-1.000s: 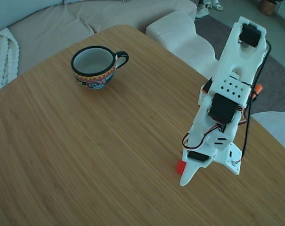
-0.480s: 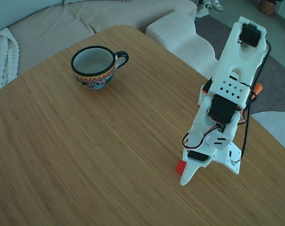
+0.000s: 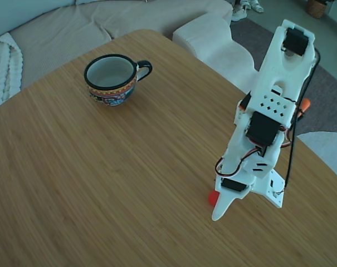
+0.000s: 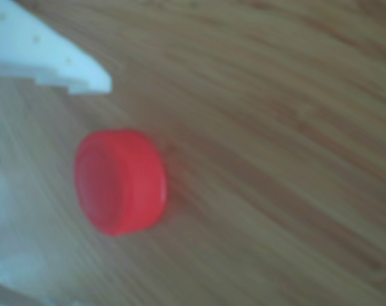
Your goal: Grasp a red cap and put it in the cup.
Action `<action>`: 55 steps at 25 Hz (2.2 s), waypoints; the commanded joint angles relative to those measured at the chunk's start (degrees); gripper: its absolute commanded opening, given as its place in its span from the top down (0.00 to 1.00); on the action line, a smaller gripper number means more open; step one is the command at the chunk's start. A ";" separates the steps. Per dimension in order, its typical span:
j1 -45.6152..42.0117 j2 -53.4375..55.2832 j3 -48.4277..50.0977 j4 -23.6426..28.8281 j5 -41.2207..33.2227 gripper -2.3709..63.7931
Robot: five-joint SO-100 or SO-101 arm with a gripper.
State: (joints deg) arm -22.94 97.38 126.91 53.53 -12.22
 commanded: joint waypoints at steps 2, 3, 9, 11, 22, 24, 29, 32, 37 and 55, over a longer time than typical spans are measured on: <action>-0.09 0.35 1.32 -1.93 0.26 0.29; -0.09 0.35 1.41 -2.11 0.26 0.29; 0.00 0.35 1.58 -2.20 0.26 0.29; 0.00 0.26 1.58 -2.20 0.26 0.29; 2.11 -2.02 1.41 -2.20 0.26 0.29; 2.11 -3.34 0.35 -1.76 0.26 0.29; 1.93 -3.52 0.26 -1.76 0.26 0.29; 2.02 -3.25 0.44 -1.85 0.26 0.29; 2.11 -3.16 0.62 -2.11 0.09 0.49; 2.11 -1.58 -2.55 -2.64 -0.35 0.97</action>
State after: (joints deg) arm -21.09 93.96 126.91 51.15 -12.66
